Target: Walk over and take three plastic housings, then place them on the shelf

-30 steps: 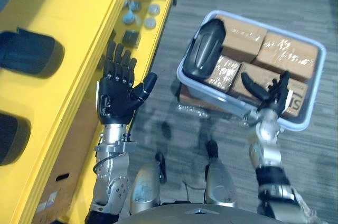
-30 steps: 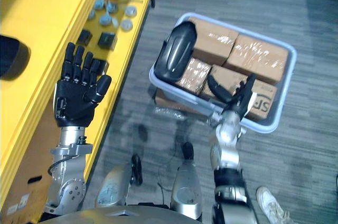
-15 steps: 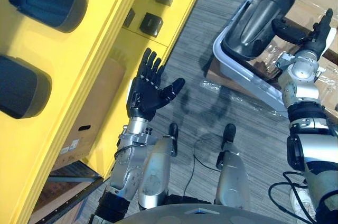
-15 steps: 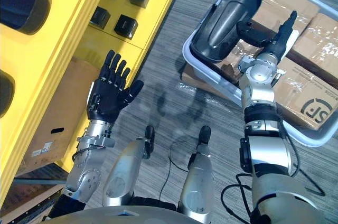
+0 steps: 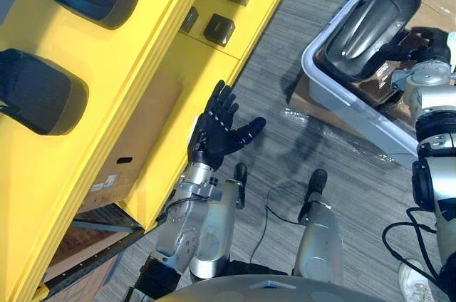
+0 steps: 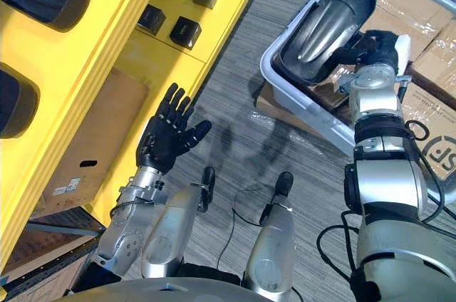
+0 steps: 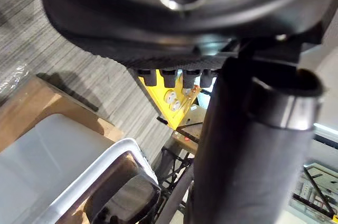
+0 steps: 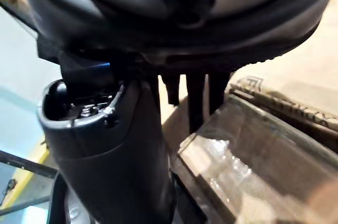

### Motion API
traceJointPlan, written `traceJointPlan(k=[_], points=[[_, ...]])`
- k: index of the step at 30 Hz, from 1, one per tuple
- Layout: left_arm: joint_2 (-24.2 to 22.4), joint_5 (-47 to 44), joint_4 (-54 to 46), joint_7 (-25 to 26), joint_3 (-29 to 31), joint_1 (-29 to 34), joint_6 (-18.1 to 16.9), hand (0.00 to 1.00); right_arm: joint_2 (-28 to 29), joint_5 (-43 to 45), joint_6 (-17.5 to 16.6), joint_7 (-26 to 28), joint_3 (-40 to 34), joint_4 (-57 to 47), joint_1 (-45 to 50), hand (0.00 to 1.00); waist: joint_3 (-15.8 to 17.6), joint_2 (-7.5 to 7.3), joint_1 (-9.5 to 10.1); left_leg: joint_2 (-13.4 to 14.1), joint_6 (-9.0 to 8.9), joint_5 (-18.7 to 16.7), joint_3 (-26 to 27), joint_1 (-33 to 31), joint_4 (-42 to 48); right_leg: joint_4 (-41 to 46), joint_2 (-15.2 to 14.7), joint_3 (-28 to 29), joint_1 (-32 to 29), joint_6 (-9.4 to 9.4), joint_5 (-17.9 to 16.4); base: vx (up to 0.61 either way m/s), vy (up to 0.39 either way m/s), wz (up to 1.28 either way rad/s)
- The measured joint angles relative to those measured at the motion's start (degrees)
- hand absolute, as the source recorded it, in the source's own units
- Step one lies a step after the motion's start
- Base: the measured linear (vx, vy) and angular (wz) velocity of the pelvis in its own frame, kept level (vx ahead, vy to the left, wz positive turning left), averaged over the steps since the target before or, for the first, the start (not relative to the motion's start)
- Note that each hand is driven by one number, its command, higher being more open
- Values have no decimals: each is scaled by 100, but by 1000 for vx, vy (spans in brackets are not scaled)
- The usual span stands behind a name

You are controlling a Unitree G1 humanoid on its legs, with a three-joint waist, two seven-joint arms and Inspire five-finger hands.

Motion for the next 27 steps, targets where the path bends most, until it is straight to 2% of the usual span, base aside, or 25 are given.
traceJointPlan(k=[5,9,13,16,20,24,26,27], points=[[95,-52,-5,-20,5,115,13,100,-47,-103,295,-74,19,55,-11,0,5,-9,7,70,-56,113,-16,251,-215,-51,23,-94,211,-59,-42,-14,-11,5],[183,-91,-77,-46,41,328,52,100,45,-149,344,-98,-5,82,-4,0,21,-38,-22,98,-103,210,-13,473,-432,-120,54,-119,358,-46,-33,43,-29,-1],[243,-175,-241,-115,42,551,98,100,155,-144,321,-669,-170,171,37,0,66,-112,-39,183,-133,210,-57,629,-505,-207,139,-201,554,-48,-30,48,-15,3],[385,-192,-503,-226,96,767,98,100,185,-145,-5,-1159,-431,143,198,0,80,-158,-96,179,-153,230,-72,859,-658,-310,145,-245,784,-47,-29,60,3,5],[496,-205,-778,-400,301,1003,95,100,206,-389,-526,-1680,-761,-193,550,0,73,-300,-187,185,-156,239,-54,1048,-778,-471,170,-265,992,-35,-20,21,5,-1],[650,-211,-817,-703,451,1128,104,100,202,-901,-1206,-2259,-1116,-1182,1202,0,-4,-511,-311,223,-175,217,-50,1268,-880,-728,236,-296,1283,16,24,40,-2,-1],[673,-213,-818,-849,522,1145,110,100,203,-941,-1522,-2462,-1265,-1757,1549,0,-116,-606,-298,272,-207,181,-19,1367,-922,-894,297,-305,1419,20,58,72,-11,-9],[667,-216,-821,-936,557,1173,120,100,204,-1034,-1709,-2563,-1341,-2194,1841,0,-312,-674,-292,282,-213,180,-12,1370,-985,-1005,335,-312,1439,13,93,85,-14,-5]])
